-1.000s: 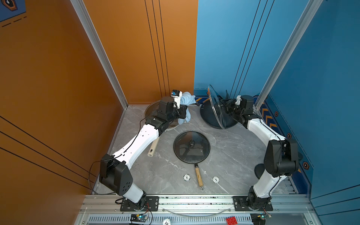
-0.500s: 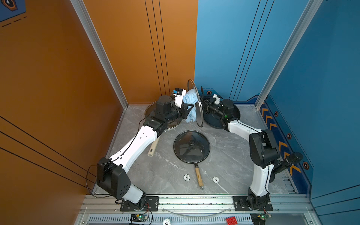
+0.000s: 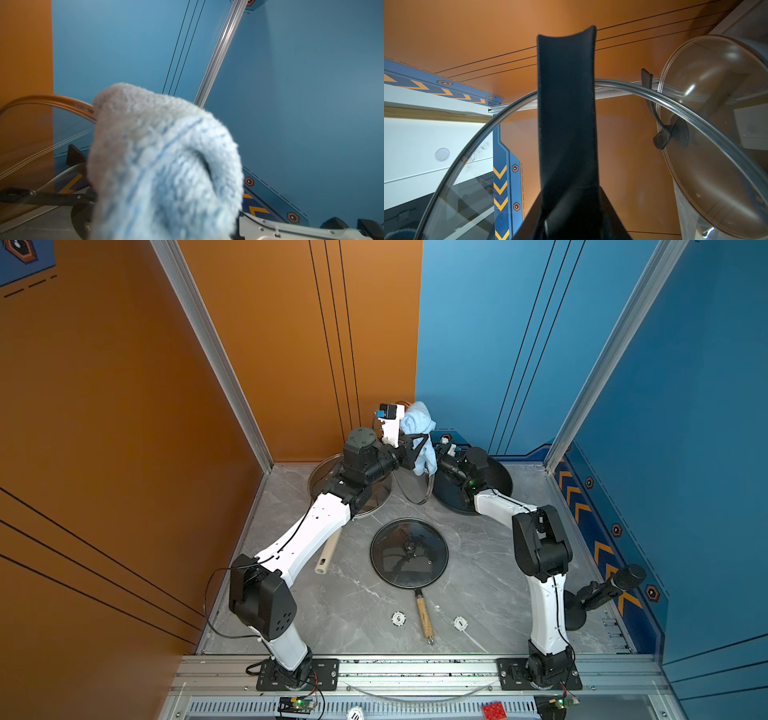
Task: Wipe the pot lid with a cloth
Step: Wipe the pot lid.
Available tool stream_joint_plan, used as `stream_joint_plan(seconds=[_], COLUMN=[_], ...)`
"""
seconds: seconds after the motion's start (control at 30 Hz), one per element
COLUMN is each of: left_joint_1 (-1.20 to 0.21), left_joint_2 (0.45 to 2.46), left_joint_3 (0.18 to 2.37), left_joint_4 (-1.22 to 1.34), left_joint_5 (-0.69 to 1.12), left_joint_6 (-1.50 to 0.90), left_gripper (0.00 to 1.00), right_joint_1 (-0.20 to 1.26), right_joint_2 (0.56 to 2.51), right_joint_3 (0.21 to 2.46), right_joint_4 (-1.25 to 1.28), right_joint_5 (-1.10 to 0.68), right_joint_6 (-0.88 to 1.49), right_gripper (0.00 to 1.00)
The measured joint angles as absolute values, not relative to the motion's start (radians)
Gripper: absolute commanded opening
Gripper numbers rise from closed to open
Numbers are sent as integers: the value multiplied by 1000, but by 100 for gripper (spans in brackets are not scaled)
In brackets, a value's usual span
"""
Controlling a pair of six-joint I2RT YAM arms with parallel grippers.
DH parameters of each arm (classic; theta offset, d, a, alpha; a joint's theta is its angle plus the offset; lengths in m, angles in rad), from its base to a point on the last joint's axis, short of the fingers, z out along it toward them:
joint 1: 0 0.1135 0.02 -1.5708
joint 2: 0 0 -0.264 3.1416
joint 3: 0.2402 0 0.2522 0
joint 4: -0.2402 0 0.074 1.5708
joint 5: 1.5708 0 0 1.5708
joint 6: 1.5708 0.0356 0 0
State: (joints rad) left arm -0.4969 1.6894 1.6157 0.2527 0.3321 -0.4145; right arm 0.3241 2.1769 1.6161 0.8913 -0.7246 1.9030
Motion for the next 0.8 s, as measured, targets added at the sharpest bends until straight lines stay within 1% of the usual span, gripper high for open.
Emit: stream_joint_plan(seconds=[0.17, 0.3, 0.43, 0.57, 0.7, 0.8], left_joint_1=[-419, -374, -371, -380, -389, -405], left_joint_2=[1766, 1835, 1875, 1880, 1880, 1876], left_joint_3=[1635, 1626, 1618, 1587, 1544, 1551], left_joint_4=[345, 360, 387, 409, 395, 378], left_joint_5=[268, 216, 183, 152, 134, 147], left_joint_6=[-501, -562, -611, -650, -656, -648], left_gripper=[13, 13, 12, 12, 13, 14], right_joint_1=[320, 321, 300, 259, 226, 210], right_joint_2=[2115, 2045, 1996, 1988, 1988, 1988], right_joint_3=[1568, 1555, 1555, 1555, 1555, 1557], right_joint_4=[919, 1031, 1132, 1189, 1196, 1182], right_joint_5=[-766, -786, -783, -793, -817, -836], right_joint_6=[1911, 1956, 1990, 2021, 2036, 2028], right_gripper=[12, 12, 12, 12, 12, 12])
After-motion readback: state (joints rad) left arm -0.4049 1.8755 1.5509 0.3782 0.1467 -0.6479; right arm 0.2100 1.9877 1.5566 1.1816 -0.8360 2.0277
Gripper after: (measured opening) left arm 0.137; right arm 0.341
